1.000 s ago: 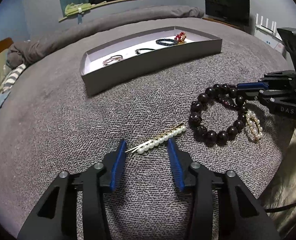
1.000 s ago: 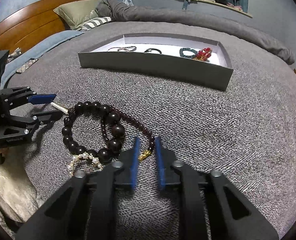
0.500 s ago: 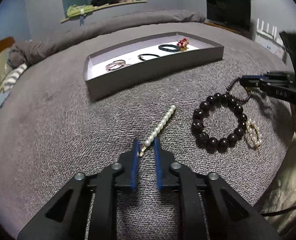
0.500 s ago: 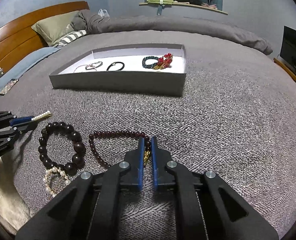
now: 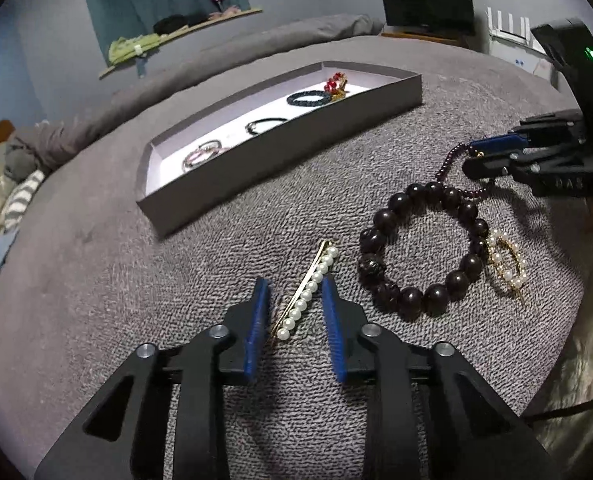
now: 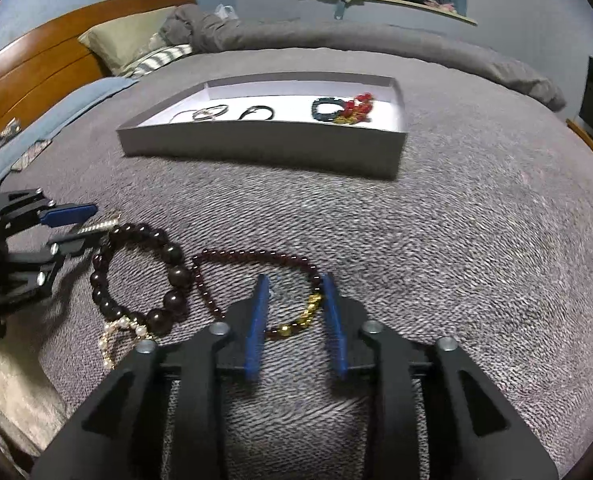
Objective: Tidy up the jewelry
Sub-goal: 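Carry the pearl hair clip and maroon bracelet over the box with both grippers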
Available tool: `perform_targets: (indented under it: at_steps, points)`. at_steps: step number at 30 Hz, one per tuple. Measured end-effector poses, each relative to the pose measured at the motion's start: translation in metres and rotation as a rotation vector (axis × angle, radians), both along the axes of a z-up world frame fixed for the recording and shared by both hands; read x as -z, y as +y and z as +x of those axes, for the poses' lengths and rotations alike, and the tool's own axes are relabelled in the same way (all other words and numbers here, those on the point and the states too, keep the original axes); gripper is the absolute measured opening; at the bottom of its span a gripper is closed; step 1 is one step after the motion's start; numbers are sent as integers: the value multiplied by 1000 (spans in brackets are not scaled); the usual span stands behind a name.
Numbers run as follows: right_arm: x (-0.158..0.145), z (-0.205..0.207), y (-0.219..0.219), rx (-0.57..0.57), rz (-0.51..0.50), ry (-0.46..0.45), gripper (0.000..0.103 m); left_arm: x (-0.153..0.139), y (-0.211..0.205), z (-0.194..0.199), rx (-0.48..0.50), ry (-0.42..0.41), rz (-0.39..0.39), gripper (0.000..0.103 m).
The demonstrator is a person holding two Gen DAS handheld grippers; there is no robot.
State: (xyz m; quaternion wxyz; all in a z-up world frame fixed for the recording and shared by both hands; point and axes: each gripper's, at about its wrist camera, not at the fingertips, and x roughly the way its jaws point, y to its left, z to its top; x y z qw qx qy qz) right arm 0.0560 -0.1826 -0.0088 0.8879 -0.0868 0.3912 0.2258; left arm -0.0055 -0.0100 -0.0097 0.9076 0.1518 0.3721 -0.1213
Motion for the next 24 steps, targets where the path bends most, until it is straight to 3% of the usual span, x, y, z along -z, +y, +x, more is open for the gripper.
perform_targets:
  at_steps: [1,3,7,14,24]
  points:
    - [0,-1,1,-1,-9,-7,27,0,2,0,-3,1,-8,23]
    - [-1,-1,0,1,-11,-11,8,-1,5,1,-15,2,-16,12]
    - [-4,-3,-3,9,10,-22,7,-3,9,3,-22,7,-53,8]
    - [-34,-11,3,-5,38,-140,6,-19,13,2,-39,-22,-103,8]
    - [-102,14,18,-6,90,-319,6,-85,2,40,-45,-170,-166,8]
